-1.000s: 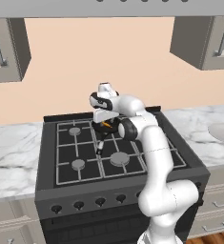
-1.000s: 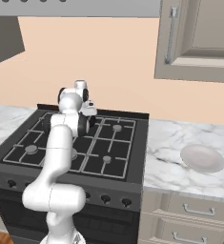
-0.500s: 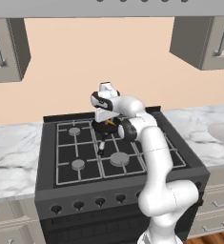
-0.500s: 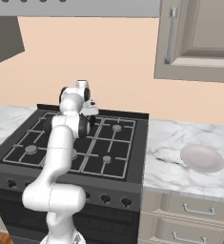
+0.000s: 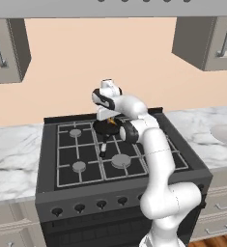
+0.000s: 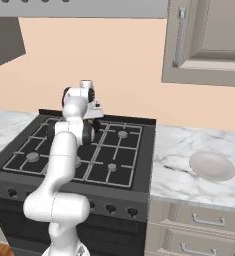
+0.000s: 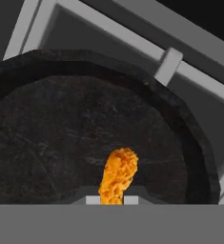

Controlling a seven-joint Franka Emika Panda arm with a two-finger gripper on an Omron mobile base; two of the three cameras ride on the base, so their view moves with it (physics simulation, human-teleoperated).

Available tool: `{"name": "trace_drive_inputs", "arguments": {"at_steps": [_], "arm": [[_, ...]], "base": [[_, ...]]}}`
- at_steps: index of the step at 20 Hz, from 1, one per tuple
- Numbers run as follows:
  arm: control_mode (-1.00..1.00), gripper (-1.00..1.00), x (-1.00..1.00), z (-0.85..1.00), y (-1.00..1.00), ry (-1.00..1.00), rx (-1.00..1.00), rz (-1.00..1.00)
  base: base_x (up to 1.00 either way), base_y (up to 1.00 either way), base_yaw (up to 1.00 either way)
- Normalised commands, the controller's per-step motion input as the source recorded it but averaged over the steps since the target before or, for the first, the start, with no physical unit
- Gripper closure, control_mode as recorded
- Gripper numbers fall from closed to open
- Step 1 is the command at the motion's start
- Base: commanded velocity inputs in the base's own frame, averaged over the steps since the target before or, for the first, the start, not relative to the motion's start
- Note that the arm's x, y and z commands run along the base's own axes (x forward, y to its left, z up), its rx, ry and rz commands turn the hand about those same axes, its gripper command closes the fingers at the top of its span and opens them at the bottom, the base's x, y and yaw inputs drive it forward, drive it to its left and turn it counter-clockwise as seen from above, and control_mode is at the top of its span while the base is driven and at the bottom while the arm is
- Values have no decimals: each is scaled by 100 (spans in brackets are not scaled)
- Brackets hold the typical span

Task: Place the shrimp on the plate and place the cucumber on the same plate.

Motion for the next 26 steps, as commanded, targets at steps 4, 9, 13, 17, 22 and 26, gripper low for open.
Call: {"name": "trace_drive_inputs", "arguments": {"at_steps": [4, 9, 13, 17, 22, 26], "arm": [[-100, 100, -56, 42, -16, 0, 0, -5], [-100, 100, -55, 31, -30, 0, 0, -11], [-100, 100, -96, 13, -50, 0, 0, -13], [-100, 100, -100, 8, -67, 0, 0, -11], [-100, 100, -100, 5, -67, -6, 0, -11], [-100, 100, -100, 20, -43, -12, -2, -12]], "base": [[0, 0, 0], [0, 0, 0], [0, 0, 0], [0, 0, 0], [0, 0, 0], [0, 0, 0]]}}
